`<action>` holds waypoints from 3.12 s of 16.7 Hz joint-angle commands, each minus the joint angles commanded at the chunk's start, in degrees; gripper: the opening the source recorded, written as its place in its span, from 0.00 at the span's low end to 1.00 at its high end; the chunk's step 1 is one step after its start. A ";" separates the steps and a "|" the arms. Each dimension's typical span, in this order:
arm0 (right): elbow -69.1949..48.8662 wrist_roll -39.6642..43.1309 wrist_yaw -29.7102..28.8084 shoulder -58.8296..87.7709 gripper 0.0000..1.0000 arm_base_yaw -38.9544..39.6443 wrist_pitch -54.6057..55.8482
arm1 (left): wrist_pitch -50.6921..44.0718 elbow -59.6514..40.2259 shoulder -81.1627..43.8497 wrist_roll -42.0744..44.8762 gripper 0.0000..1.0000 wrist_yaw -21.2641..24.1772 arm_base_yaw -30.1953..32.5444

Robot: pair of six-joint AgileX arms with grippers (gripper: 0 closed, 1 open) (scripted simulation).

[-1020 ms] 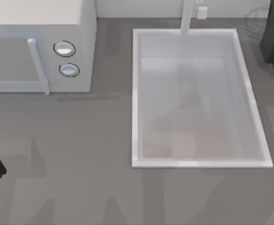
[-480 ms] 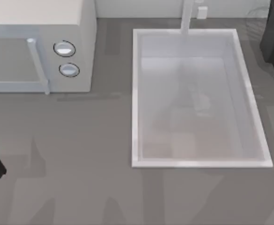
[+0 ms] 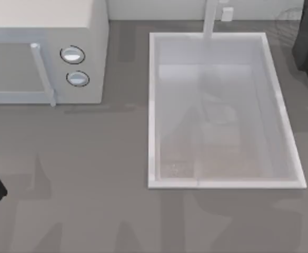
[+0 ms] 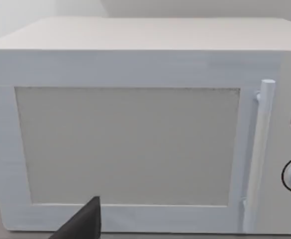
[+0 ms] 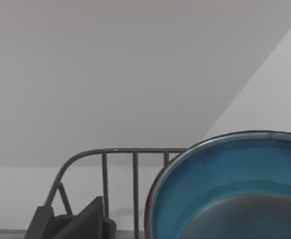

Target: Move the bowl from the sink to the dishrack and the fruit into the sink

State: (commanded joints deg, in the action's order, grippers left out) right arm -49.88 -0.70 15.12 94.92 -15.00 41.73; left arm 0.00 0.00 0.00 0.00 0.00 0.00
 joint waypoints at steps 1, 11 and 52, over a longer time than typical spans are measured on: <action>1.69 -0.07 -0.70 -3.25 1.00 0.45 -1.33 | 0.00 0.00 0.00 0.00 1.00 0.00 0.00; 22.08 -1.37 -6.88 -41.11 1.00 6.17 -18.51 | 0.00 0.00 0.00 0.00 1.00 0.00 0.00; 49.86 0.70 -15.12 -94.90 1.00 14.99 -41.72 | 0.00 0.00 0.00 0.00 1.00 0.00 0.00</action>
State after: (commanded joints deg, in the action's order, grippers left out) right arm -0.01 0.00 0.00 0.02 -0.01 0.01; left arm 0.00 0.00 0.00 0.00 0.00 0.00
